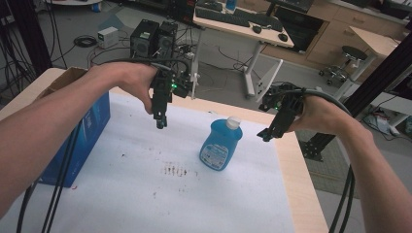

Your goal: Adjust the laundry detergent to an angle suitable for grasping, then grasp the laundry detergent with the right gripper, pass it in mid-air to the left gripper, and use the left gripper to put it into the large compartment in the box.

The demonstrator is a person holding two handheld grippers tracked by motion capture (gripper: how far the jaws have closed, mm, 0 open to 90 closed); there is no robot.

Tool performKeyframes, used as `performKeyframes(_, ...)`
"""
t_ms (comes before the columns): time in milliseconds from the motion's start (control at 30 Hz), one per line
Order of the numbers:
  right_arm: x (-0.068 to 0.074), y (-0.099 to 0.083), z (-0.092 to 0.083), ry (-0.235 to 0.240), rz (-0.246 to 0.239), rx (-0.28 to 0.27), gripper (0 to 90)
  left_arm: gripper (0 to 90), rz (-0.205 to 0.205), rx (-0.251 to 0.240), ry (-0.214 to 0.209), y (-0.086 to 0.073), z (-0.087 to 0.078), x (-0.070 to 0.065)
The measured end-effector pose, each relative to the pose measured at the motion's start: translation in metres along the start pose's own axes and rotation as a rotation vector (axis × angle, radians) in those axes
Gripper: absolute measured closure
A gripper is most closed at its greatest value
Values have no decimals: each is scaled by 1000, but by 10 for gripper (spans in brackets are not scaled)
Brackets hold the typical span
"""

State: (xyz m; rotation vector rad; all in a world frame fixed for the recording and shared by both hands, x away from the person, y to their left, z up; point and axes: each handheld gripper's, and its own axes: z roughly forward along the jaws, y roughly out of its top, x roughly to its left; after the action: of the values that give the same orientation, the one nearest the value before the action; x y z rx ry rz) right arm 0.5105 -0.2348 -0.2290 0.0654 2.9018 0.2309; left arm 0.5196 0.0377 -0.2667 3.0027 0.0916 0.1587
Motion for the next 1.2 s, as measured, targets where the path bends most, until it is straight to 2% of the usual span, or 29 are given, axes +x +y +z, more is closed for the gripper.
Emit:
performKeyframes(167, 1, -3, 0, 1, 7, -6, 121, 134, -10, -15, 17, 0, -4, -1)
performKeyframes(267, 1, -3, 1, 1, 5, -2, 121, 134, -12, -21, 7, -1, -5, -3)
performKeyframes(700, 12, -3, 1, 11, -1, -2, 121, 134, -11, -28, 10, 2, -8, -9)
performKeyframes(833, 15, -7, 0, 16, 28, -12, 121, 134, -20, -35, 10, 0, -11, -9)
performKeyframes(867, 16, -9, 1, 20, 56, -22, 121, 134, -24, -40, 11, -1, -11, -10)
performKeyframes(1033, 21, -16, 9, 22, 101, -48, 121, 134, -20, -54, -1, -2, -10, -12)
performKeyframes(1067, 22, -17, 11, 20, 114, -63, 121, 134, -20, -53, -1, -2, -10, -12)
performKeyframes(1100, 25, -20, 16, 30, 153, -112, 121, 134, -18, -56, -1, -2, -9, -12)
performKeyframes(1133, 25, -20, 16, 30, 153, -112, 121, 134, -18, -56, -1, -2, -9, -12)
performKeyframes(1167, 28, -21, 22, 32, 175, -150, 121, 134, -16, -57, -2, -2, -9, -11)
performKeyframes(1200, 30, -21, 24, 25, 189, -155, 120, 134, -18, -69, -1, -2, -10, -10)
